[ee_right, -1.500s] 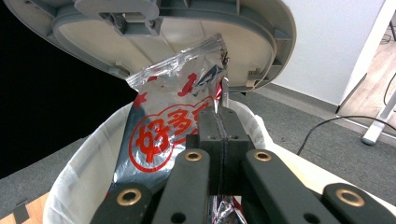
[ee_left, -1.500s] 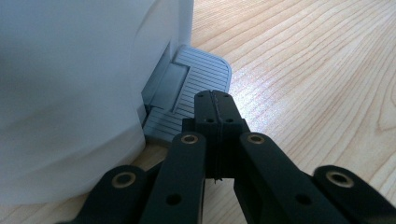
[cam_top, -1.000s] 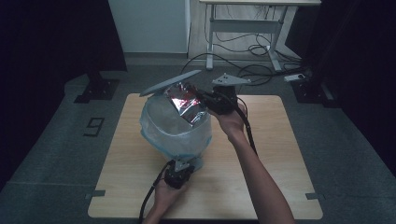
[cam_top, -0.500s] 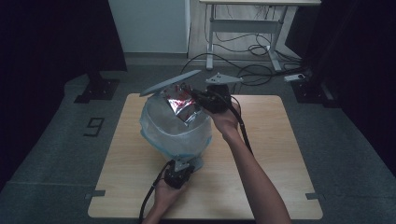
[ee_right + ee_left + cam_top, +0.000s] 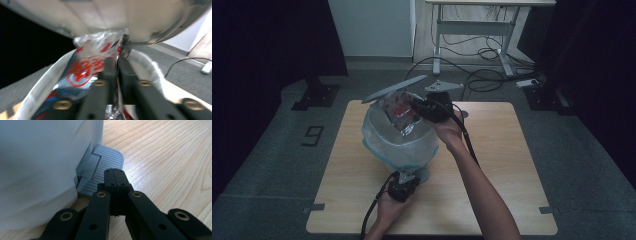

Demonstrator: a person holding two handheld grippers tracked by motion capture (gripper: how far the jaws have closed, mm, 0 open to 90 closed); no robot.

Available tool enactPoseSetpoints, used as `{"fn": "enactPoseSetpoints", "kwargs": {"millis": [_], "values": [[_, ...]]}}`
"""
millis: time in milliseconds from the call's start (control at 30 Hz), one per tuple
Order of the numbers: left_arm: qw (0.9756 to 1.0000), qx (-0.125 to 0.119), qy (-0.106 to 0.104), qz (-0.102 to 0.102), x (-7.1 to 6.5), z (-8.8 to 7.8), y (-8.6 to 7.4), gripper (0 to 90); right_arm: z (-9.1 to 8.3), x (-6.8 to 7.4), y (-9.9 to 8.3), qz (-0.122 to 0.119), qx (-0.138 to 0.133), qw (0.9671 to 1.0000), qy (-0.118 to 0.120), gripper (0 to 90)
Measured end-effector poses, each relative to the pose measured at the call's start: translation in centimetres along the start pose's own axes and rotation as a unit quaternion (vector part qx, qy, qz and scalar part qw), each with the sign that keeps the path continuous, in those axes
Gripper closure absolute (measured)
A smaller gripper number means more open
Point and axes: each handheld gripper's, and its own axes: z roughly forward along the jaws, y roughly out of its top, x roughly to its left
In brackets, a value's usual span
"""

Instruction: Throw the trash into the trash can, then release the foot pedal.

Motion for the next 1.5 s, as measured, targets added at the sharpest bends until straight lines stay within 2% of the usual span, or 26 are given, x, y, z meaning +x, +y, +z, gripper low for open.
{"fn": "enactPoseSetpoints", "kwargs": {"millis": [33,67,100,167,200,367,567,733,867,1133,1500], "values": [[1.0000,0.000,0.000,0.000,0.0,0.0,0.0,90.0,0.2,0.1,-0.1,-0.004,0.008,1.0000,0.004,67.0],[1.0000,0.000,0.000,0.000,0.0,0.0,0.0,90.0,0.2,0.1,-0.1,-0.004,0.008,1.0000,0.004,67.0],[1.0000,0.000,0.000,0.000,0.0,0.0,0.0,90.0,0.4,0.2,-0.2,-0.011,0.018,0.9998,-0.006,61.1],[1.0000,0.000,0.000,0.000,0.0,0.0,0.0,90.0,0.4,0.3,-0.5,-0.015,0.021,0.9996,-0.013,53.3],[1.0000,0.000,0.000,0.000,0.0,0.0,0.0,90.0,0.3,0.3,-0.5,-0.015,0.021,0.9996,-0.015,52.4],[1.0000,0.000,0.000,0.000,0.0,0.0,0.0,90.0,-0.1,0.1,-0.5,-0.014,0.020,0.9996,-0.015,51.8],[1.0000,-0.003,0.002,0.000,-0.1,0.0,-0.1,90.0,-1.5,-0.2,-0.9,-0.018,0.011,0.9997,-0.011,51.9],[1.0000,-0.002,0.002,-0.001,0.0,0.0,-0.1,90.0,-3.3,-0.8,-1.7,-0.021,-0.005,0.9998,0.002,52.6],[1.0000,-0.002,0.001,-0.002,0.0,0.0,-0.1,90.0,-4.2,-1.1,-2.2,-0.025,-0.011,0.9996,0.004,52.6],[1.0000,-0.002,0.001,-0.003,0.0,0.0,-0.1,90.0,-6.9,-2.3,-3.8,-0.019,-0.029,0.9994,-0.002,52.6],[1.0000,-0.002,0.002,-0.002,-0.1,0.0,-0.1,90.0,-8.6,-3.5,-5.9,-0.005,-0.034,0.9993,-0.012,52.7]]}}
